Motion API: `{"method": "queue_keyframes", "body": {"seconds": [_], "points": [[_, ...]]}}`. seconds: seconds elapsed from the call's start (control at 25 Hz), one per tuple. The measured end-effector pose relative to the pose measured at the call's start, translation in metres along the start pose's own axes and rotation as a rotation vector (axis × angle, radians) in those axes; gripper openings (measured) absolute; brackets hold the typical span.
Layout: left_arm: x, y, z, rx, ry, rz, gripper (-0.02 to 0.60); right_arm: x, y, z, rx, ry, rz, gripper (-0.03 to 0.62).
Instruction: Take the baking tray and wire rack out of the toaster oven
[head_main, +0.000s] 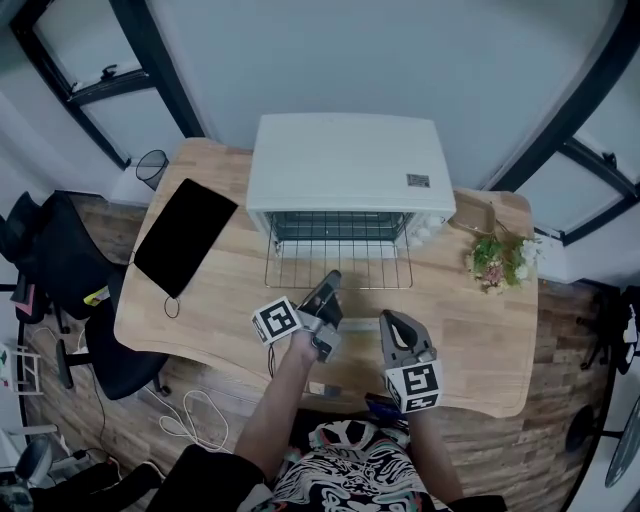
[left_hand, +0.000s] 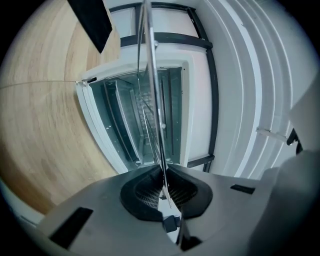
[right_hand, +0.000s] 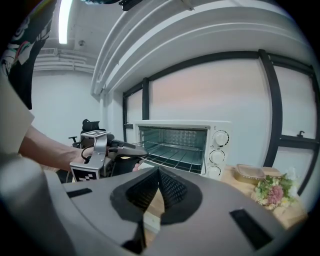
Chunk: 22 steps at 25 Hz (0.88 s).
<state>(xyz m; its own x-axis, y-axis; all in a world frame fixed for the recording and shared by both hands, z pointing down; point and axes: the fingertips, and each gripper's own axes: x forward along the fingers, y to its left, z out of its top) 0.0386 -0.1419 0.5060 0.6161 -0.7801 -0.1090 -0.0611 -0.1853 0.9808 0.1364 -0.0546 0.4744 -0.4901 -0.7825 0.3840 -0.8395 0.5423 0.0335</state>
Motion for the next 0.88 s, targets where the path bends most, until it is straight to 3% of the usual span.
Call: {"method": "queue_keyframes", "body": {"seconds": [0.16,0.6,0.88], "points": [[-0.010,-0.003,-0.007,0.002,0.005,0.014,0.015,-0.005,0.004,-0.001,0.000,-0.003,-0.003,0.000],[-0.034,-0.029,-0.020,-0.026,-0.022,-0.079,0.015,-0.017,0.019,-0.009,0.000,-0.005,0.001,0.000],[-0.054,-0.026,-0.028,0.026,0.001,-0.024,0.015,-0.022,0.034,-0.012,-0.001,-0.005,0.016,0.000]]}}
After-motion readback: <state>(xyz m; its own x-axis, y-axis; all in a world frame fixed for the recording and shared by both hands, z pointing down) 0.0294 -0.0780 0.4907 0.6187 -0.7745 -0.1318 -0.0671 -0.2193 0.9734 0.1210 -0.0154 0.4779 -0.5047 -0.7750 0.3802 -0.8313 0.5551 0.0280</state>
